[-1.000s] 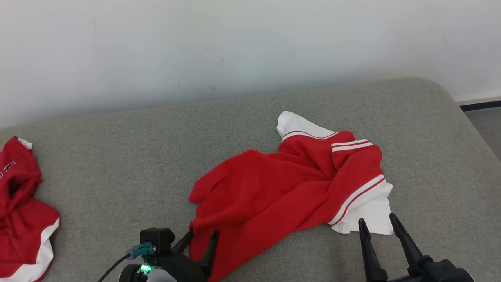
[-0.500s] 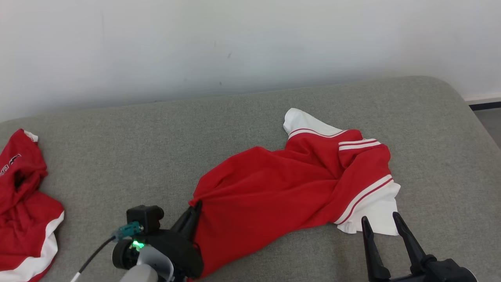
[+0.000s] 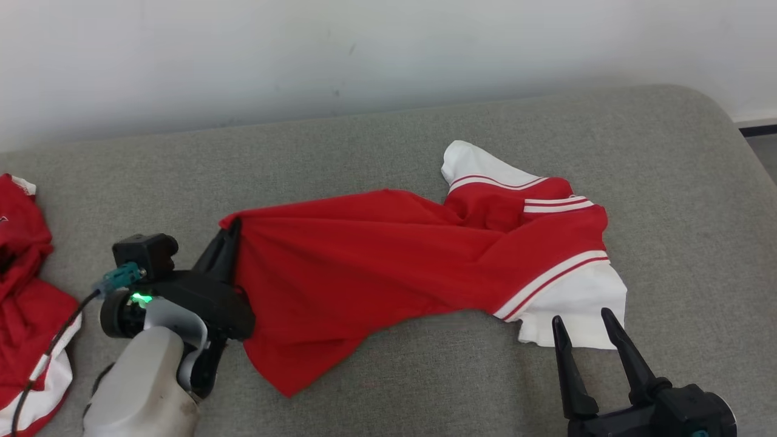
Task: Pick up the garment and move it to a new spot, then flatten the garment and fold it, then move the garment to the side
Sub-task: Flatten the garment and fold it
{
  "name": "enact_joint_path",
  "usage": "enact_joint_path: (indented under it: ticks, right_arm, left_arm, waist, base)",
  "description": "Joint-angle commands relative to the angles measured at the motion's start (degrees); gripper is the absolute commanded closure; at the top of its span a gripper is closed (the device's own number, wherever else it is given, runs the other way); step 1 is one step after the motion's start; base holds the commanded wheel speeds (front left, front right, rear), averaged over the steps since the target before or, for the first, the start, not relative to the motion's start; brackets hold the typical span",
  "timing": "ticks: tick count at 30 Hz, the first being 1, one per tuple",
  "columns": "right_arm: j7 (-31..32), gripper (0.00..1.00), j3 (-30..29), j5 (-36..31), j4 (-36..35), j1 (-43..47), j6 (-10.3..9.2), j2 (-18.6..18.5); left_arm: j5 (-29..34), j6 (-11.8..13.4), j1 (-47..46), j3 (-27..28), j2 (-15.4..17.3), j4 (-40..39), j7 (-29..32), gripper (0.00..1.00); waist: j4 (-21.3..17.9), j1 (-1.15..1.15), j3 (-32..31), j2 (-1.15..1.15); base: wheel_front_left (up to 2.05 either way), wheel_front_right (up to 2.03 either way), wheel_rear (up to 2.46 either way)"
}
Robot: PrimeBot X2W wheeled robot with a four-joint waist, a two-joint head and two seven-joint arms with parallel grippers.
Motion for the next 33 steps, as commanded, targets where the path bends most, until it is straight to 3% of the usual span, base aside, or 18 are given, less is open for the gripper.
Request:
enact_joint_path:
  ticks: [1, 7, 8, 9, 18, 25, 33]
  right_arm:
    - [-0.1, 0.00, 0.1, -0.2, -0.2, -0.7, 0.01, 0.1]
    - [-0.2, 0.00, 0.6, -0.1, -0.2, -1.7, 0.01, 0.1]
    - [-0.3, 0.00, 0.5, 0.0, -0.1, -1.8, 0.01, 0.1]
    - [-0.3, 0.00, 0.4, 0.1, 0.0, -1.9, 0.01, 0.1]
    - [-0.4, 0.00, -0.8, -0.1, 0.9, -1.7, 0.01, 0.1]
    - [-0.4, 0.00, -3.6, -0.1, 0.7, -0.6, 0.01, 0.1]
    - [-0.1, 0.00, -6.3, 0.0, 1.8, 1.5, 0.01, 0.0]
  left_arm:
    - [0.5, 0.0, -1.3, 0.3, 0.7, 0.9, -0.6, 1.00]
    - [1.4, -0.2, -4.9, 0.2, 1.6, 4.8, -1.5, 1.00]
    - [1.4, -0.2, -5.3, 0.3, 1.5, 5.3, -1.7, 0.62]
    - [1.7, -0.2, -5.6, 0.2, 1.4, 5.6, -1.8, 0.00]
    - [4.2, 0.5, -0.7, 1.6, 1.2, 3.3, -2.7, 0.00]
    - [9.0, 0.9, 12.7, 10.9, -2.1, -14.8, -2.6, 0.00]
    - [18.0, 0.1, 29.9, 15.5, -6.5, -30.4, -2.6, 0.00]
  waist:
    - [-1.0, -0.01, 1.4, -0.01]
    - [-2.1, -0.01, 3.4, -0.01]
    - [-2.1, -0.01, 3.5, -0.01]
    - [-2.1, -0.01, 3.5, -0.01]
    - [-0.3, -0.01, 0.9, -0.01]
    - [2.1, -0.01, -2.7, -0.01]
    - [3.9, -0.01, -7.3, -0.01]
  base:
    - [0.00, 0.00, 0.00]
    - [0.00, 0.00, 0.00]
    - [0.00, 0.00, 0.00]
    - [0.00, 0.00, 0.00]
    - [0.00, 0.00, 0.00]
    - [0.00, 0.00, 0.00]
    - [0.00, 0.00, 0.00]
